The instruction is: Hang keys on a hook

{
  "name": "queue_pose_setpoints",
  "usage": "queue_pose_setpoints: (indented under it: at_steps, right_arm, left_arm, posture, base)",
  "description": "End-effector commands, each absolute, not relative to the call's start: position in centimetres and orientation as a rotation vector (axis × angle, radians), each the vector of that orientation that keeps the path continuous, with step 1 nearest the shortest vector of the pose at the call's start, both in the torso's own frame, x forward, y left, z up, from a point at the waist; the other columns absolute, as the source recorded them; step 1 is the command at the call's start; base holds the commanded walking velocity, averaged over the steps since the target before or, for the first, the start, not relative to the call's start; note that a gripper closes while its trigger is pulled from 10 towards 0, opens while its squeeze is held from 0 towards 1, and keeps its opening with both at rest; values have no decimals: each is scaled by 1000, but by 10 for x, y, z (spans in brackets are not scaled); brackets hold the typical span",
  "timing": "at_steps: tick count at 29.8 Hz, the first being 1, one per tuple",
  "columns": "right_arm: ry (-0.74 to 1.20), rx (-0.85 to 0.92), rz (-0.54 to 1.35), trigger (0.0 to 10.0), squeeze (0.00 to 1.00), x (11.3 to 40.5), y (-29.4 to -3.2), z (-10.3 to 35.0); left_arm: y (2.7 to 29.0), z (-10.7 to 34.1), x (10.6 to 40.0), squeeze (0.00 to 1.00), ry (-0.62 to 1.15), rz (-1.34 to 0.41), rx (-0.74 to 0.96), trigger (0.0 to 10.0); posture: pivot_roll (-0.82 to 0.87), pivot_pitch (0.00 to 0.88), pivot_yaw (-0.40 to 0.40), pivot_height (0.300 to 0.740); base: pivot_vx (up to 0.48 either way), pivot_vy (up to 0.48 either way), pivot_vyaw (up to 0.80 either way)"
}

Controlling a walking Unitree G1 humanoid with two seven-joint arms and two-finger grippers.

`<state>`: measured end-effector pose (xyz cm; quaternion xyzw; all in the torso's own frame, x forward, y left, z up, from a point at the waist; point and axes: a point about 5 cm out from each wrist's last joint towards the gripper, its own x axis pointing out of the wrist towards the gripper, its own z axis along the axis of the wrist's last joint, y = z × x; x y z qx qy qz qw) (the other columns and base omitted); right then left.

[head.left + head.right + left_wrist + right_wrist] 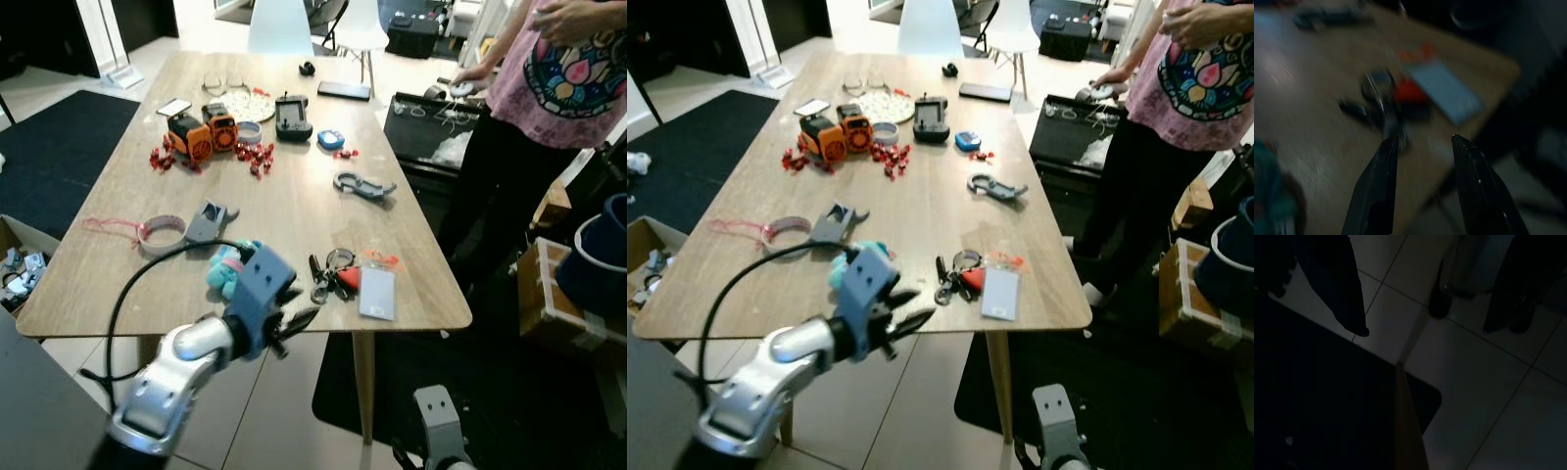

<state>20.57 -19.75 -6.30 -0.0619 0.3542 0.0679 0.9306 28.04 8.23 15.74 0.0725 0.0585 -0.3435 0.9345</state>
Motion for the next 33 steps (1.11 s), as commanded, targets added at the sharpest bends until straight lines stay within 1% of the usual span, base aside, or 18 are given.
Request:
queue_pose_setpoints:
  at_steps: [1,2,3,6,7,8,12,13,14,20,21,22,23,24,25,27,29,33]
  right_arm:
    - [750,-129,136,10000,0,199,-199,-67]
    - [750,-127,136,10000,0,199,-198,-67]
    - [750,-127,136,10000,0,199,-198,-67]
    - [748,-126,136,10000,0,199,-198,-67]
    - [748,-126,136,10000,0,199,-198,-67]
    - [748,-127,136,10000,0,199,-198,-67]
    - [747,-128,135,10000,0,200,-199,-66]
    - [746,-129,135,10000,0,200,-199,-66]
    - [745,-128,133,10000,0,200,-199,-66]
    - [741,-126,123,10000,0,201,-200,-66]
    - [741,-126,123,10000,0,201,-200,-66]
    - [741,-126,123,10000,0,201,-200,-66]
    - [740,-125,121,10000,0,201,-200,-65]
    - [740,-125,121,10000,0,201,-200,-65]
    - [740,-125,119,10000,0,201,-201,-65]
    - [739,-124,117,10000,0,201,-201,-65]
    - [739,-124,115,10000,0,200,-202,-65]
    - [740,-124,114,10000,0,200,-202,-66]
  left_arm:
    - [80,149,286,0,127,-605,177,10000]
    - [78,151,289,0,86,-580,189,10000]
    - [78,151,289,0,86,-580,189,10000]
    - [74,164,296,0,-62,-549,183,10000]
    - [74,164,296,0,-62,-549,183,10000]
    - [75,170,301,0,-119,-537,204,10000]
    - [77,173,308,0,-153,-501,252,10000]
    - [79,173,311,106,-165,-489,266,10000]
    - [82,174,314,1000,-181,-472,282,10000]
    - [95,170,321,1000,-221,-425,350,10000]
    - [98,167,323,761,-216,-411,386,10000]
    - [98,167,323,761,-216,-411,386,10000]
    - [104,163,328,0,-209,-373,465,10000]
    - [104,163,328,0,-209,-373,465,10000]
    - [113,160,334,0,-182,-307,494,10000]
    - [119,158,338,0,-169,-277,516,10000]
    - [127,156,342,0,-159,-256,549,10000]
    - [133,153,344,0,-146,-245,565,10000]
  posture:
    - [49,105,-57,740]
    - [46,107,-56,740]
    - [46,107,-56,740]
    - [45,110,-55,740]
    - [45,110,-55,740]
    - [45,112,-56,740]
    - [42,111,-55,740]
    - [39,110,-52,740]
    - [38,109,-49,740]
    - [33,103,-45,740]
    - [32,104,-44,740]
    - [32,104,-44,740]
    - [30,106,-43,740]
    - [30,106,-43,740]
    - [28,106,-41,740]
    - [26,108,-39,740]
    - [24,107,-38,740]
    - [23,105,-36,740]
  base:
    - [0,0,0]
    - [0,0,0]
    - [0,0,0]
    - [0,0,0]
    - [0,0,0]
    - [0,0,0]
    - [0,0,0]
    - [0,0,0]
    - [0,0,0]
    - [0,0,0]
    - [0,0,0]
    - [0,0,0]
    - [0,0,0]
    - [0,0,0]
    - [0,0,0]
    - [0,0,0]
    - [0,0,0]
    - [0,0,0]
